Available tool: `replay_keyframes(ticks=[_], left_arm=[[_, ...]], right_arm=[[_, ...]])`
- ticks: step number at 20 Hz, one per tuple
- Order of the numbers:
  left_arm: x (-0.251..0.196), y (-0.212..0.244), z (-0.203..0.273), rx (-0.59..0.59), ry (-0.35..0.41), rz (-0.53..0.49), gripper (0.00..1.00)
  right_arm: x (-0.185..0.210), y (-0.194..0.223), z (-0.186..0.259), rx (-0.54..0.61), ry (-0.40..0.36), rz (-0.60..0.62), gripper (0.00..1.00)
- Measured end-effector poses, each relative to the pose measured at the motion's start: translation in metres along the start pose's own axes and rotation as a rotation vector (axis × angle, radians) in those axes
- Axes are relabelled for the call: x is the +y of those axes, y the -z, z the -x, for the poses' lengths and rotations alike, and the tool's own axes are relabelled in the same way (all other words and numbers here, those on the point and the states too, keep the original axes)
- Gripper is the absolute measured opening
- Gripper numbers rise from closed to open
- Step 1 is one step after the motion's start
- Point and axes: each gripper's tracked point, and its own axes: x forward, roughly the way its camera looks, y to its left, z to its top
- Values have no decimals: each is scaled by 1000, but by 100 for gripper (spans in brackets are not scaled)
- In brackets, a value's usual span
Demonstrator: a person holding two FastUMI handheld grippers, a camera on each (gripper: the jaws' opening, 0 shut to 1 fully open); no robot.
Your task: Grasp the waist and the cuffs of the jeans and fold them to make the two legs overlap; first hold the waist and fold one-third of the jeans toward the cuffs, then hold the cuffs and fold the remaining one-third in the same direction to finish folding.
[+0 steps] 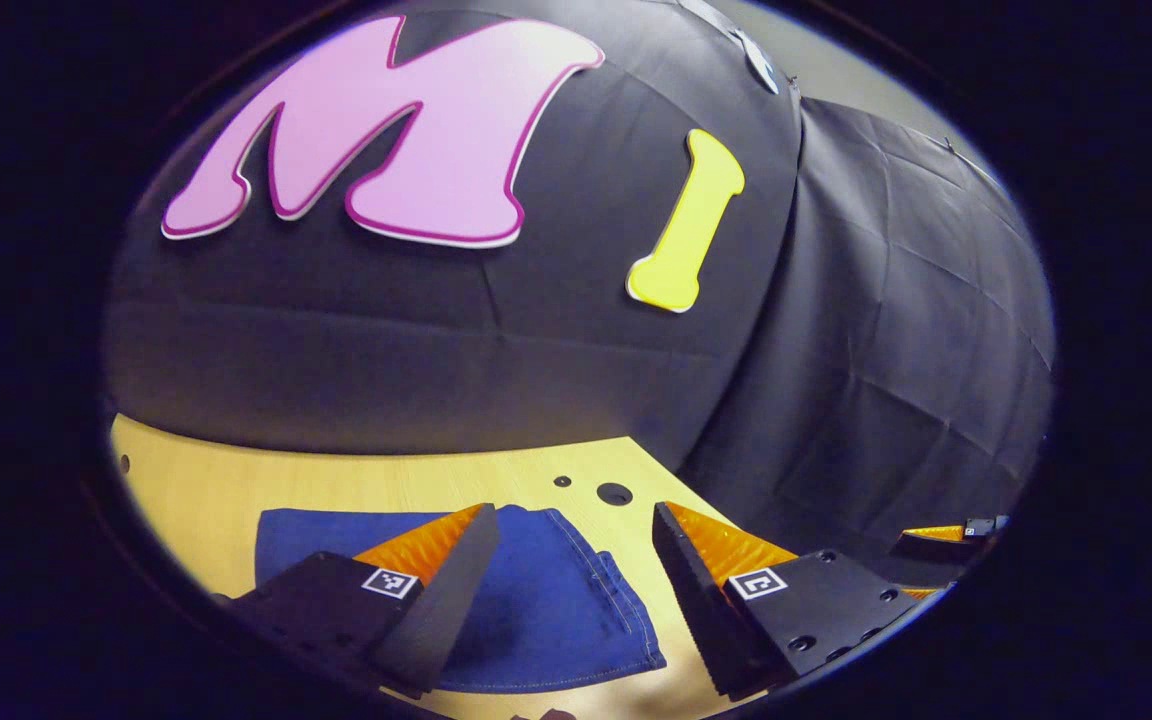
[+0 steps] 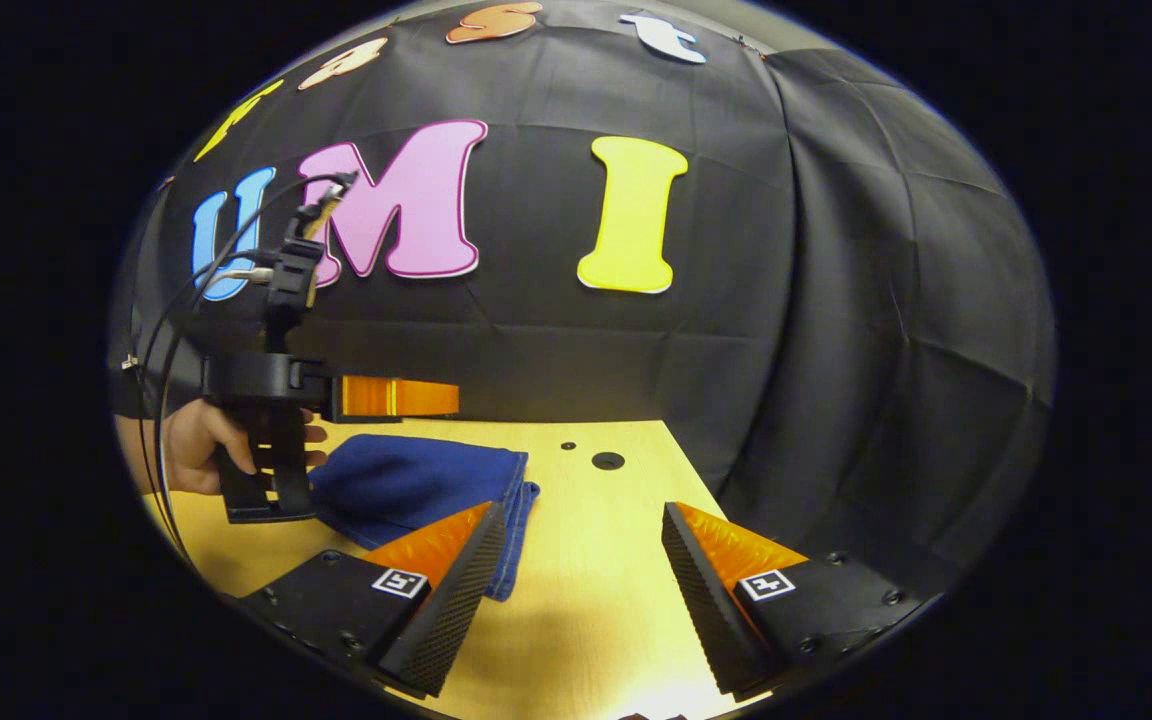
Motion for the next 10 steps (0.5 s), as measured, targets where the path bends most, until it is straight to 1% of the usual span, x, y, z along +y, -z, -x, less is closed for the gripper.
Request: replay_keyframes(ticks=[1, 2, 5, 8, 9, 10], left_arm=[[5, -9, 25, -22, -10, -5, 97], [14, -18, 48, -41, -35, -17, 97], [47, -40, 130, -76, -137, -79, 96], [76, -61, 220, -139, -251, -143, 97], [84, -66, 247, -161, -289, -154, 97], [87, -70, 275, -175, -312, -153, 96]], right_arm=[[7, -8, 7, -14, -2, 12, 96], [16, -17, 14, -28, -9, 20, 96], [44, -44, 43, -64, -31, 26, 96], [76, -69, 71, -99, -58, 32, 96], [86, -77, 81, -112, -67, 36, 96], [96, -85, 92, -124, -77, 37, 96]])
